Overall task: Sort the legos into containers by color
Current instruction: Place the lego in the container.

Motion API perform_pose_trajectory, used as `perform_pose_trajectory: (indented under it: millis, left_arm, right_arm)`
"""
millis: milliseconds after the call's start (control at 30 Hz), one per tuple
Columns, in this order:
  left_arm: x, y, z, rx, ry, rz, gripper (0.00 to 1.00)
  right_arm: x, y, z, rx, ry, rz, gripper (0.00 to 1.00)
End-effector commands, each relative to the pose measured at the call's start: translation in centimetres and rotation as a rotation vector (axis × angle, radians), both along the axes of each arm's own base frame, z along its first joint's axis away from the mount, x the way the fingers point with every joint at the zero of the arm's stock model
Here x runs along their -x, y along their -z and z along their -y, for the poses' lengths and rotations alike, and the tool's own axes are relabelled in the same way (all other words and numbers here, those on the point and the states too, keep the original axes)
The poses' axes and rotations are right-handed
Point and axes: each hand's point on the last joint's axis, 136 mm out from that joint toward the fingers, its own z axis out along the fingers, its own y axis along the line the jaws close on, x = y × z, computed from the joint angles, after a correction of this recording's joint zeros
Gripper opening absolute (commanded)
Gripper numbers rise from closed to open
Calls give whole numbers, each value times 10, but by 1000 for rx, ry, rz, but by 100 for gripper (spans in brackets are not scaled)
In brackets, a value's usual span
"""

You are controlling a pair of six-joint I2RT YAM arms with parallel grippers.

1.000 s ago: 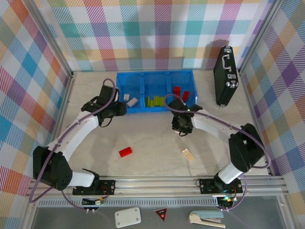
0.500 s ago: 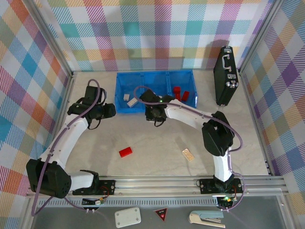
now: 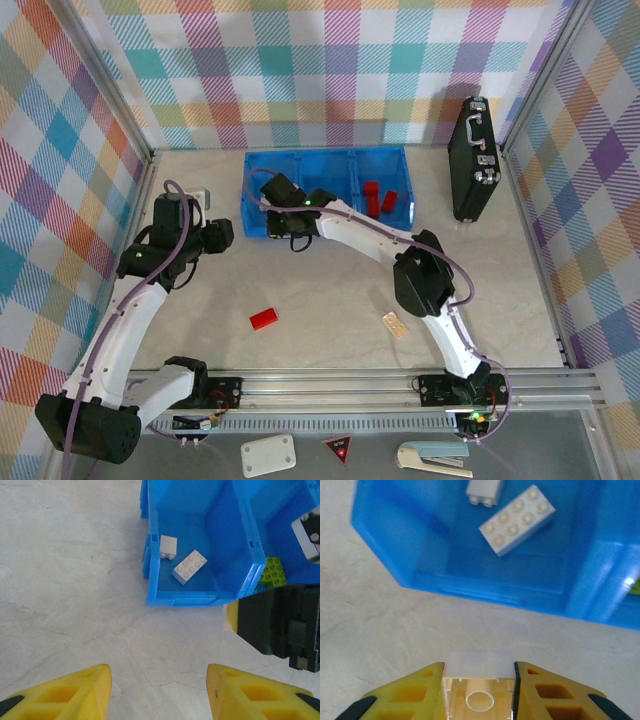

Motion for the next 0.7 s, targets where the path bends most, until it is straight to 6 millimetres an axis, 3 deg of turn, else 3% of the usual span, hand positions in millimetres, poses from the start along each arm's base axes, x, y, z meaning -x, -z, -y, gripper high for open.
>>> perform_pose_trajectory:
  millis: [0,200,667]
  left_arm:
    - [-4,4,-6,-33,-5,12,53]
    - [-3,7,-4,-38,18,10,53]
    - [-2,7,-5,-44,19,21,54]
  right_arm:
    - [-10,-8,-24,-49,-49,39,33]
    - [-32,-7,-43,-58,-58,101,33]
    - [-71,11,-58,-79,-32,181,34]
